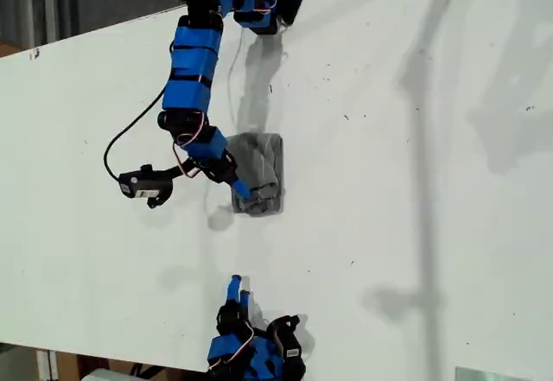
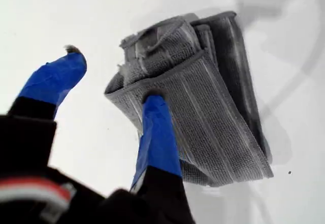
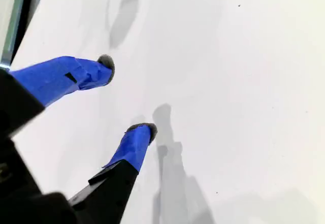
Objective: Grasp corners of a square towel and fold twice.
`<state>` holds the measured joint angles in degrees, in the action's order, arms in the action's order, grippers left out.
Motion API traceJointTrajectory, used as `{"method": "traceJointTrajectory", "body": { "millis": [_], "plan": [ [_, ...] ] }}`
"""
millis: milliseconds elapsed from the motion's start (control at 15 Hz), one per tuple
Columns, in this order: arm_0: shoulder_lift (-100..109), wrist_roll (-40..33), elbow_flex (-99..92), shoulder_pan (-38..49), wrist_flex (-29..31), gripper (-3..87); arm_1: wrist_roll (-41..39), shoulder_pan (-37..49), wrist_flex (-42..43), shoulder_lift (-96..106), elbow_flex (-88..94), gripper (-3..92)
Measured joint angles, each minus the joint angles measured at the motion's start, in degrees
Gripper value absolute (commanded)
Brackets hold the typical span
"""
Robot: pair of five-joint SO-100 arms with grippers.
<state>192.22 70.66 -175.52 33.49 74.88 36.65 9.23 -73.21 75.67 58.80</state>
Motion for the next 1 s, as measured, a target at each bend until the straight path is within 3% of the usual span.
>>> {"method": "traceJointTrajectory", "body": {
  "millis": [133,333,533,667,1000],
  "plan": [
    [0.0,0.0,0.0,0.0,0.0,21.7,0.6,0.0,0.0,6.4,4.4,29.9],
    [0.0,0.0,0.0,0.3,0.0,21.5,6.5,-0.2,4.7,22.1,26.8,31.8],
    [1.5,0.0,-0.4,0.1,0.0,20.8,25.1,-4.2,9.6,45.3,58.5,32.9],
    [3.5,0.4,-1.0,-2.8,0.1,20.6,34.7,-9.2,17.8,57.7,78.7,33.4],
    [6.0,11.7,-2.5,-13.9,0.3,16.8,42.1,-14.7,20.7,69.5,96.7,33.2]
  ]
}}
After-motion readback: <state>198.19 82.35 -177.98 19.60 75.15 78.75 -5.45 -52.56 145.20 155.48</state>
